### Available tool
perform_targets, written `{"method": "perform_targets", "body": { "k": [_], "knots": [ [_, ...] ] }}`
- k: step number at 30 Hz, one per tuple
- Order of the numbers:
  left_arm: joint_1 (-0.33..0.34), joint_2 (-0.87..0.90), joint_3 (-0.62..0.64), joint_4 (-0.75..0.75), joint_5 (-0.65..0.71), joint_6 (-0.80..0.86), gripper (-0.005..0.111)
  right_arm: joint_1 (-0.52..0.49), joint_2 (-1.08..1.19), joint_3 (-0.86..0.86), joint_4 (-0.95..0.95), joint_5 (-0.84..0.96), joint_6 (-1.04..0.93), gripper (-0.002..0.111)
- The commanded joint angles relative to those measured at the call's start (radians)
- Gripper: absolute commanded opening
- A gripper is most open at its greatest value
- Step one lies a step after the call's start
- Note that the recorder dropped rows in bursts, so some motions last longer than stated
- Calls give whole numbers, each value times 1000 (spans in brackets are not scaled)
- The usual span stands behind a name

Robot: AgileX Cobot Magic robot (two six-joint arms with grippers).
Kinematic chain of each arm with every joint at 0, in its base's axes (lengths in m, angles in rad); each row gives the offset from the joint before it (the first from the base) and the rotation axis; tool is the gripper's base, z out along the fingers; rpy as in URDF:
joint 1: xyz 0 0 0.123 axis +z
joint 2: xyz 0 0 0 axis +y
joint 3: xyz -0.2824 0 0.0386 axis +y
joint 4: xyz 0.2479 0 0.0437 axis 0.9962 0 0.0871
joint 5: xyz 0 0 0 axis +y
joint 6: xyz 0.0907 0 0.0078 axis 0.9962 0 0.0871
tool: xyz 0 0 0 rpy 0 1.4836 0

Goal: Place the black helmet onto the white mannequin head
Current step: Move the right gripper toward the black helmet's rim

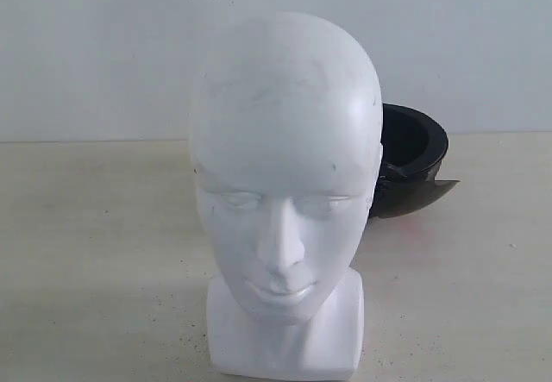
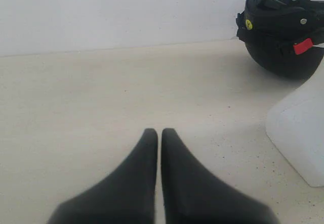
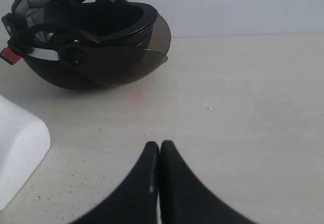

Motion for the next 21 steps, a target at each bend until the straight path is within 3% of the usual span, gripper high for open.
{"method": "perform_targets", "body": {
  "k": [1, 13, 21],
  "knots": [
    [2, -3, 3, -7, 1, -12, 4, -7, -5, -1, -1, -9, -3, 0],
    [2, -3, 3, -7, 1, -12, 4, -7, -5, -1, -1, -74, -3, 0],
    [2, -3, 3, -7, 1, -12, 4, -7, -5, -30, 27, -486, -13, 0]
  ]
}}
